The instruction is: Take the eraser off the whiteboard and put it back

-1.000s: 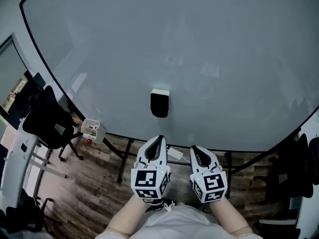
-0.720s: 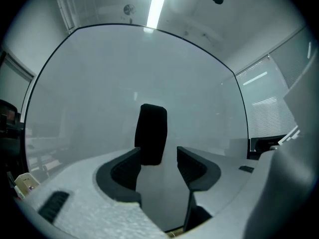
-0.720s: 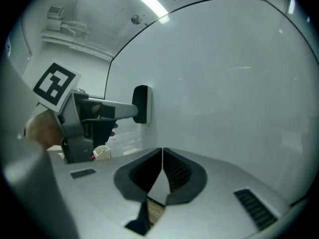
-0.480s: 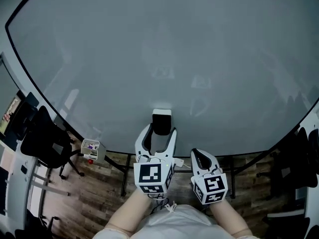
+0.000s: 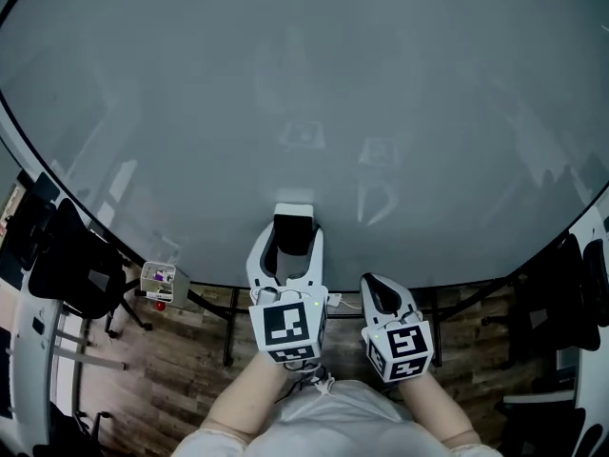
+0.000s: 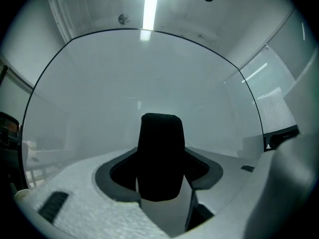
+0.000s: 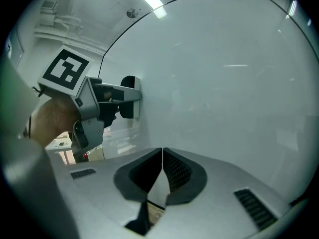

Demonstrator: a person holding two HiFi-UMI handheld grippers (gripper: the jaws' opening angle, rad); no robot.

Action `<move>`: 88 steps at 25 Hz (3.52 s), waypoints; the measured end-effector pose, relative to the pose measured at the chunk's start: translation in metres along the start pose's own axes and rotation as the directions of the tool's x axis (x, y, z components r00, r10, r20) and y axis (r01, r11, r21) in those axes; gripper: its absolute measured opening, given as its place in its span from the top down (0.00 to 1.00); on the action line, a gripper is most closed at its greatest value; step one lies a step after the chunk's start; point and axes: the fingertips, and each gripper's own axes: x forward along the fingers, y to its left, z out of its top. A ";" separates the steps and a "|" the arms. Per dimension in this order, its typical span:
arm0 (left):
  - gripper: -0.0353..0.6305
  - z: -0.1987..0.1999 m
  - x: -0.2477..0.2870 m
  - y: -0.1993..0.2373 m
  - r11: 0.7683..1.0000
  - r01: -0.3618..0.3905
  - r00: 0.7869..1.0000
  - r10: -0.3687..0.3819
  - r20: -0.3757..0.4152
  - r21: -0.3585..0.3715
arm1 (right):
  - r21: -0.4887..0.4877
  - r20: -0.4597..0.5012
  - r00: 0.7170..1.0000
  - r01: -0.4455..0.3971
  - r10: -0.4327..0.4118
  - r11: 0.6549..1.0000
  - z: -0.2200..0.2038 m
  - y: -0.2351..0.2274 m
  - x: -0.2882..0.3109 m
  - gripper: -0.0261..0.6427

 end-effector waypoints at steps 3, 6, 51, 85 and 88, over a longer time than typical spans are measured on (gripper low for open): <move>0.56 -0.002 -0.001 0.000 1.000 0.002 1.000 -0.002 0.010 0.003 | 0.017 0.004 1.000 -0.009 0.009 1.000 -0.003 -0.002 -0.002 0.92; 0.56 -0.001 -0.001 -0.001 1.000 0.008 1.000 -0.009 0.006 0.006 | 0.017 0.005 1.000 -0.006 0.006 1.000 -0.003 -0.003 -0.002 0.92; 0.56 -0.092 -0.108 -0.029 0.988 0.117 0.978 -0.132 -0.160 -0.105 | 0.005 0.073 0.996 0.056 -0.056 0.998 -0.011 0.033 -0.048 0.92; 0.56 -0.018 -0.003 0.009 1.000 0.000 1.000 0.000 -0.017 -0.011 | -0.012 0.073 0.994 0.082 -0.081 0.997 0.009 -0.003 -0.009 0.92; 0.56 -0.018 -0.001 0.008 1.000 -0.003 1.000 0.002 -0.021 -0.005 | -0.012 0.068 0.995 0.078 -0.077 0.997 0.007 -0.001 -0.007 0.92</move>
